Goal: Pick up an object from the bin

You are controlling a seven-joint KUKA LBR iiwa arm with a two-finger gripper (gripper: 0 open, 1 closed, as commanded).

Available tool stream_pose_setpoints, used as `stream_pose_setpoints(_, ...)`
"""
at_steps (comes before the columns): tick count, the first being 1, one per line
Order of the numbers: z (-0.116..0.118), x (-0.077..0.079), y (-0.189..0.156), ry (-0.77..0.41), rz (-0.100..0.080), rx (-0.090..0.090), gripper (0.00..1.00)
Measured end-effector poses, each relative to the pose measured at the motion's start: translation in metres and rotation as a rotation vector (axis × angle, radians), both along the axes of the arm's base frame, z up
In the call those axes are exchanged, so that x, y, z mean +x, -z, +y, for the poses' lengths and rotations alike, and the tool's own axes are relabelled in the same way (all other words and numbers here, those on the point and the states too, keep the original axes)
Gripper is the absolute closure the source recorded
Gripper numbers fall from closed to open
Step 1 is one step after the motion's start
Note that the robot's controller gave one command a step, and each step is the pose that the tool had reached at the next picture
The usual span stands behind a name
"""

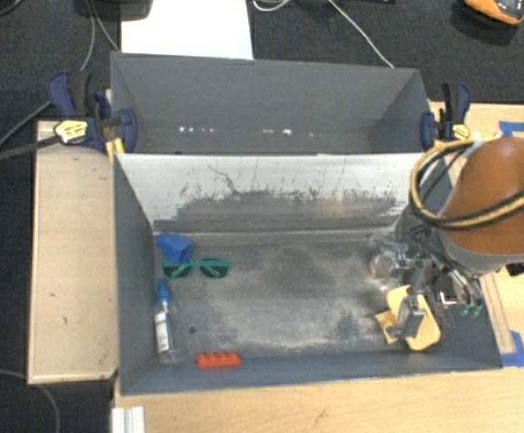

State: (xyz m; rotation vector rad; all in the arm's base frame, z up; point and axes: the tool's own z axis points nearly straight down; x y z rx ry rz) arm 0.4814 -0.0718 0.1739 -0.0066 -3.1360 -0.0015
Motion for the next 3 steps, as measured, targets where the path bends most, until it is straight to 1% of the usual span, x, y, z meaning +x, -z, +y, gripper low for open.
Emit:
stream_pose_setpoints(1, 0.000, 0.002, -0.004, -0.004, -0.008, -0.001, 0.00)
stream_pose_setpoints(2, -0.019, 0.018, 0.081, 0.003, 0.004, 0.001, 0.00)
stream_pose_setpoints(3, -0.012, 0.007, 0.101, -0.013, -0.008, -0.001, 0.00)
